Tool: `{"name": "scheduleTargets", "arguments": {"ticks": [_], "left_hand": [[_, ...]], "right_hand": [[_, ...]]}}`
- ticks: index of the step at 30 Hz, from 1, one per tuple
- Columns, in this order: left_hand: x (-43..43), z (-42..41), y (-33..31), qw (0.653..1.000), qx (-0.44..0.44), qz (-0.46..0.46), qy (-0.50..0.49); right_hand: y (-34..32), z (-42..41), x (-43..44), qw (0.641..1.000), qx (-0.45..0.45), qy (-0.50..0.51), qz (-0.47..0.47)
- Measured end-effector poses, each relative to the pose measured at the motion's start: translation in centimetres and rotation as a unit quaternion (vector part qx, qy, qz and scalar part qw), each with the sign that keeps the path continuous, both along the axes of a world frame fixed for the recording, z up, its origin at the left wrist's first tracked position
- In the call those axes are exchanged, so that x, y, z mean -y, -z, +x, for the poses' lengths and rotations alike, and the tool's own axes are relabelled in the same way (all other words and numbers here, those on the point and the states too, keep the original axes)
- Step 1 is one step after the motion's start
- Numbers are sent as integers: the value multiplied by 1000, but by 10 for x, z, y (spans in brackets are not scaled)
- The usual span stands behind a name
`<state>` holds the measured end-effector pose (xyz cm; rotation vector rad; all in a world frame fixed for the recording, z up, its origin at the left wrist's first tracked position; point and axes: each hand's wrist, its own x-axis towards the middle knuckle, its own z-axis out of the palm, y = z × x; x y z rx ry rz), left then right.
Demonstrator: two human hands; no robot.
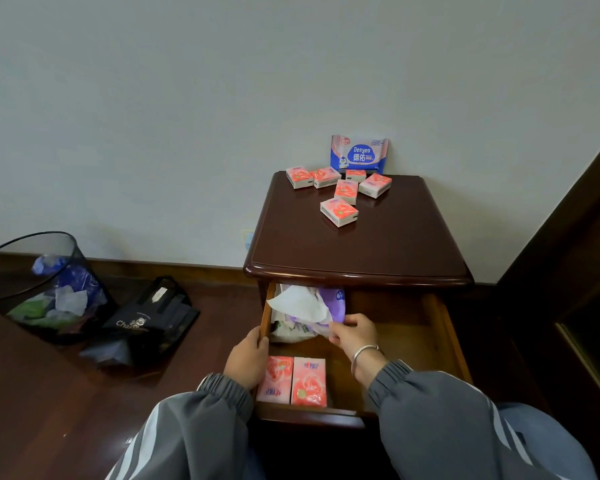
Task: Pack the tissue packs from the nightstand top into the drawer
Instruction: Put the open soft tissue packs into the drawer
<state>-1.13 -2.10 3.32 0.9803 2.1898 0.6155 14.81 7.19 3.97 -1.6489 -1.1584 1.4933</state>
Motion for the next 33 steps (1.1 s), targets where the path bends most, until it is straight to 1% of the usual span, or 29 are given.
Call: {"name": "scheduleTargets", "arguments": {"ticks": [4, 7, 11, 12, 14, 17, 19, 21, 23, 25, 28, 31, 33], "left_hand": [[-1, 0, 1, 1000, -9, -1, -3], [0, 1, 2, 1000, -14, 2, -8], [1, 2, 4, 1000, -25, 16, -9], [1, 2, 4, 999, -27, 16, -8], [0, 2, 5, 999, -33, 15, -6], [0, 3, 5, 999, -37, 16, -9], [0, 3, 4, 999, -39, 14, -9], [1, 3, 3, 999, -39, 11, -6], [1, 4, 2, 999, -37, 7, -6], [2, 4, 1, 999, -36, 6, -7], [2, 5, 2, 999, -38, 8, -7], [2, 4, 2, 999, -31, 14, -9], [2, 6, 1, 999, -43, 22, -4]], "right_hand": [[0, 5, -2, 1000, 9, -27, -7], [-1, 17, -7, 999, 25, -25, -6], [0, 53, -14, 999, -33, 3, -31], [1, 64, -16, 999, -33, 9, -29], [3, 84, -19, 1000, -7, 22, -13], [5, 97, -24, 998, 62, 29, 16], [6, 92, -24, 994, 100, -11, 31], [8, 79, -23, 988, 123, -79, 40], [8, 65, -23, 977, 160, -129, 55], [8, 54, -23, 964, 200, -159, 67], [8, 50, -21, 945, 242, -211, 60], [9, 57, -22, 944, 249, -211, 57], [8, 68, -26, 938, 276, -204, 52]]}}
